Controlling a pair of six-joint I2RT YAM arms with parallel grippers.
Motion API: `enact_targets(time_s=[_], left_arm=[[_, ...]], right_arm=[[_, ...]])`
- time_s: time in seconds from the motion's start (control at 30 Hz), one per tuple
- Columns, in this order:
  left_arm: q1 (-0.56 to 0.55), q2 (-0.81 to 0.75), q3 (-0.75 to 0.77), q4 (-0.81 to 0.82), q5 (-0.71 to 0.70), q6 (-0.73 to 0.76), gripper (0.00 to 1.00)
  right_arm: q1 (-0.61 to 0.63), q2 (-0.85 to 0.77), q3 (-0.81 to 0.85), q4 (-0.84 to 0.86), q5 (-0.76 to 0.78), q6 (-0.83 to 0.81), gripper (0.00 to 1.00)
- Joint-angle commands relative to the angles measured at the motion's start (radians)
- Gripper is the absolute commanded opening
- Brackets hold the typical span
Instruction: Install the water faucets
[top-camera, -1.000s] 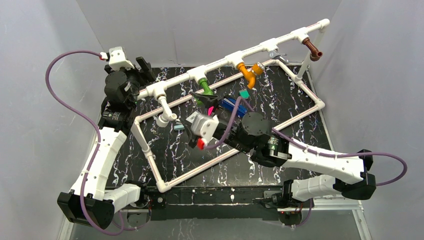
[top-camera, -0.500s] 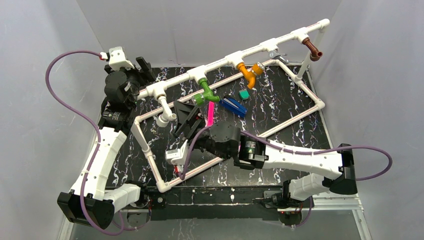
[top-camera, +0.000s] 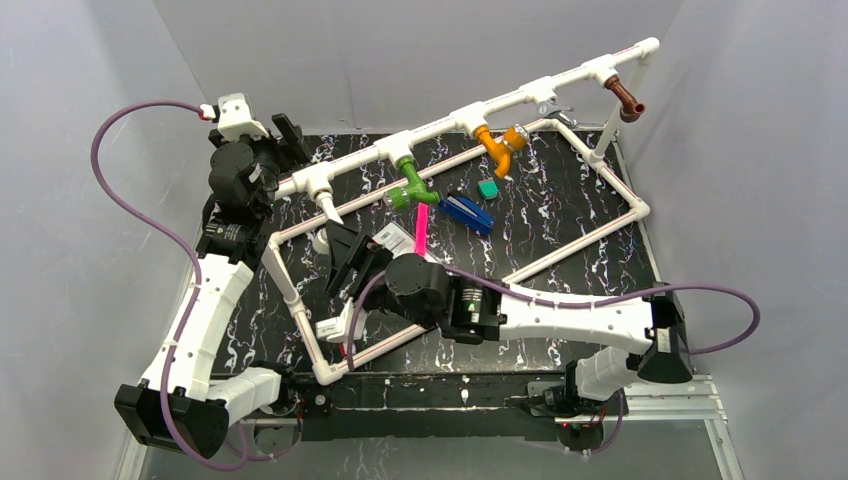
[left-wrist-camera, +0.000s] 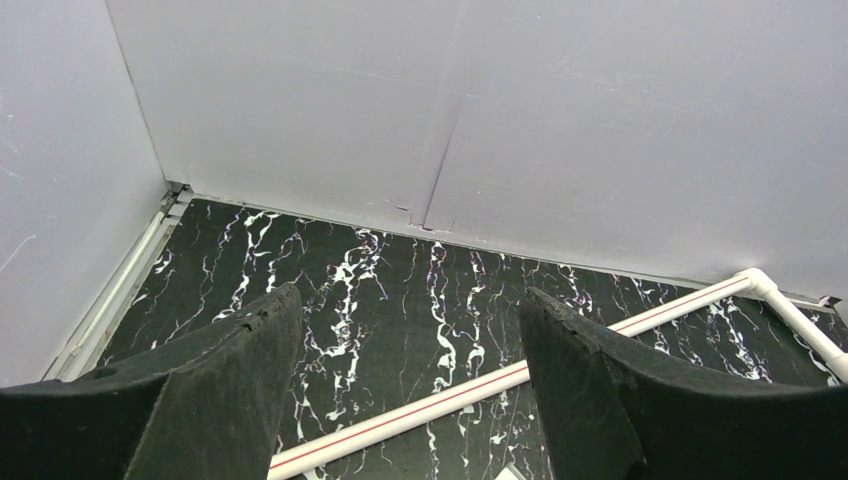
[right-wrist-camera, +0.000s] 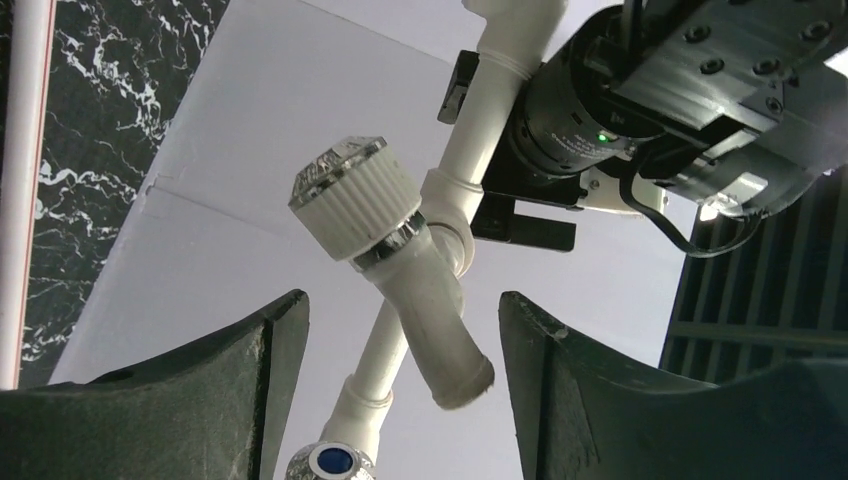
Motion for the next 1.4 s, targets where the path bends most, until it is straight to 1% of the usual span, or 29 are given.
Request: enact_targets(time_s=[0.0,0.13,0.27,0.5,0.67,0.73,0.87,0.9,0.93,1.0,1.17,1.27,1.3,1.37], left_arm=[[0.007,0.136,-0.135,-0.342,0.003,-0.015,0.77],[0.008,0.134,-0.135,-0.343,0.004,-0.015,0.77],[0.007,0.133,-0.134,-0.345,0.006,-0.015,0.77],[0.008,0.13,-0.135,-0.342,0.006,-0.016,0.77],[0.008,0.128,-0.135,-0.342,0.007,-0.016,0.77],[0.007,0.128,-0.136,-0.342,0.006,-0.016,0.77],[0.009,0.127,-0.136,-0.343,0.006,-0.016,0.78],[0.007,0.125,-0.136,-0.343,0.006,-0.016,0.77],[0.007,0.125,-0.136,-0.343,0.004,-0.016,0.78],[0.007,0.124,-0.137,-0.342,0.004,-0.016,0.78],[0.008,0.125,-0.136,-0.343,0.006,-0.015,0.77],[0.008,0.126,-0.136,-0.342,0.007,-0.016,0.77],[0.008,0.126,-0.135,-0.342,0.006,-0.015,0.77],[0.008,0.127,-0.135,-0.342,0.007,-0.016,0.77]], right_arm=[[0.007,0.021,0.055,0.043,0.035,-0.087,0.75],[0.007,0.043,0.057,0.058,0.041,-0.117,0.75],[0.007,0.067,0.068,0.098,0.062,-0.143,0.69],[0.006,0.097,0.108,0.086,0.06,-0.144,0.6],[-0.005,0.117,0.132,0.086,0.064,-0.145,0.51],[-0.008,0.122,0.136,0.084,0.063,-0.146,0.43],[-0.009,0.134,0.127,0.119,0.065,-0.137,0.11],[-0.009,0.138,0.121,0.144,0.07,-0.133,0.04],[-0.009,0.142,0.117,0.172,0.076,-0.125,0.01],[-0.009,0.143,0.108,0.218,0.072,-0.083,0.01],[-0.009,0.131,0.075,0.328,0.04,0.141,0.01],[-0.008,0.131,0.044,0.426,0.037,0.304,0.01],[-0.008,0.135,0.041,0.448,0.042,0.387,0.01],[-0.007,0.143,0.034,0.508,0.071,0.504,0.01]])
